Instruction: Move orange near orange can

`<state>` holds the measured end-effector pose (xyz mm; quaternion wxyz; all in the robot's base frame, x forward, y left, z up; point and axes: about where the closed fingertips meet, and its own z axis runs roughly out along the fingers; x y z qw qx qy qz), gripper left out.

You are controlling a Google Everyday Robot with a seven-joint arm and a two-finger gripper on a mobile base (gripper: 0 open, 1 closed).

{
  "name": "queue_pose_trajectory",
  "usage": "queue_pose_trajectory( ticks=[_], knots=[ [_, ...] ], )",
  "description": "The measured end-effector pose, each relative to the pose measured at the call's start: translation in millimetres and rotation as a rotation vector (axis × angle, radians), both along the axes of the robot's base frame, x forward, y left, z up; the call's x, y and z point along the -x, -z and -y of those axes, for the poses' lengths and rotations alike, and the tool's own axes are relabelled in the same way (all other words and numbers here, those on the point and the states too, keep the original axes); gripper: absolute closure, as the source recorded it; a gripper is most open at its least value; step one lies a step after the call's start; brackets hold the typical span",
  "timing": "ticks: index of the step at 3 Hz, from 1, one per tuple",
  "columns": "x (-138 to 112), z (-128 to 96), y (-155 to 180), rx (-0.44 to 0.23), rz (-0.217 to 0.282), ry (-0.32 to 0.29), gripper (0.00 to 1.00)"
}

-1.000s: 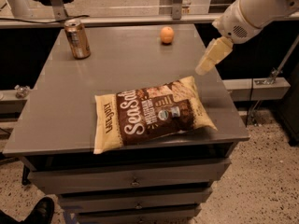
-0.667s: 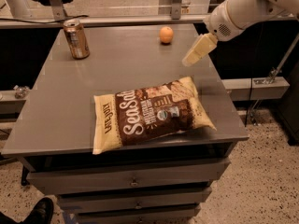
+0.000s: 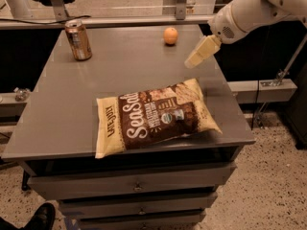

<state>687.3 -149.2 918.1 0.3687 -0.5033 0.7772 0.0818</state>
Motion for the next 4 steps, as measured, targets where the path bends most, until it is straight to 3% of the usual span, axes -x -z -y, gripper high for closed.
queue_pose_trajectory(
  ticks=[1, 3, 4],
  knots=[
    [-26, -12, 16, -0.066, 0.011, 0.045, 0.00],
    [-107, -27, 48, -0.232, 0.059, 0.174, 0.00],
    [-144, -43, 54, -0.305, 0.084, 0.207, 0.00]
  ],
)
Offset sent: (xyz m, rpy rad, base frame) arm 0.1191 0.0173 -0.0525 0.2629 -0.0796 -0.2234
